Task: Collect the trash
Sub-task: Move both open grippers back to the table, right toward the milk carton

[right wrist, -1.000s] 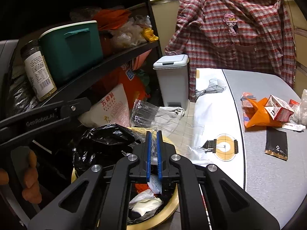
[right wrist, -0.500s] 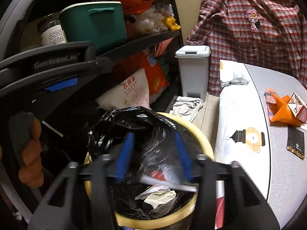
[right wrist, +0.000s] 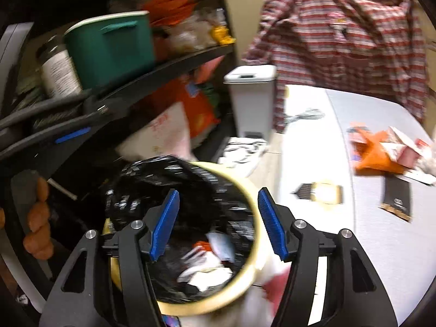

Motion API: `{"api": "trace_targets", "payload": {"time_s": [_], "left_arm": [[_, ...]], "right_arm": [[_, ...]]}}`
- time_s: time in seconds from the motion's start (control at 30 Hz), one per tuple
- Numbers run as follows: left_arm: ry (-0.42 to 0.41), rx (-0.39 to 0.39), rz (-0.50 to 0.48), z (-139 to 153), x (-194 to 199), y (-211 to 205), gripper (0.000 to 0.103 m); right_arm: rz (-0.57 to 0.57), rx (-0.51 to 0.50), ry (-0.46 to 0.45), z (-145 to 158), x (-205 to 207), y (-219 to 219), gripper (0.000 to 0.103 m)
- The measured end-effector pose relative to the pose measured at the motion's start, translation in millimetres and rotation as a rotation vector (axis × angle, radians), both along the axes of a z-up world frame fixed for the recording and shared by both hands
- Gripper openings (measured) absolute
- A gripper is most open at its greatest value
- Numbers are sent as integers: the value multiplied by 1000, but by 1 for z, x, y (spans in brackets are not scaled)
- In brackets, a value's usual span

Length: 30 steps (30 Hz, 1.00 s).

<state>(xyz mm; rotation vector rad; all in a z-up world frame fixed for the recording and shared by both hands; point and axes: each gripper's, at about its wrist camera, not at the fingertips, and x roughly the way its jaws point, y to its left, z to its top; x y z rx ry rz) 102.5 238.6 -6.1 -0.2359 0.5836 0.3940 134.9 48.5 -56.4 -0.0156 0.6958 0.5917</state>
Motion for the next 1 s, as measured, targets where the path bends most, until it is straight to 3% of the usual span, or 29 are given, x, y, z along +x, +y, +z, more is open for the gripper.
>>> {"api": "trace_targets", "payload": {"time_s": [0.23, 0.4, 0.53, 0.77, 1.0], "left_arm": [[-19, -36, -26, 4, 8, -17, 87], [-51, -71, -85, 11, 17, -48, 90], [-62, -45, -119, 16, 29, -76, 93], [-57, 36, -141, 20, 63, -102, 93], [-46, 50, -131, 7, 82, -98, 93]], "right_arm": [[-228, -29, -22, 4, 11, -90, 67], [-388, -6, 13, 5, 24, -151, 68], [-485, 4, 5, 8, 40, -183, 69], [-614, 77, 56, -1, 92, -204, 70], [-619, 116, 59, -3, 148, -168, 70]]}}
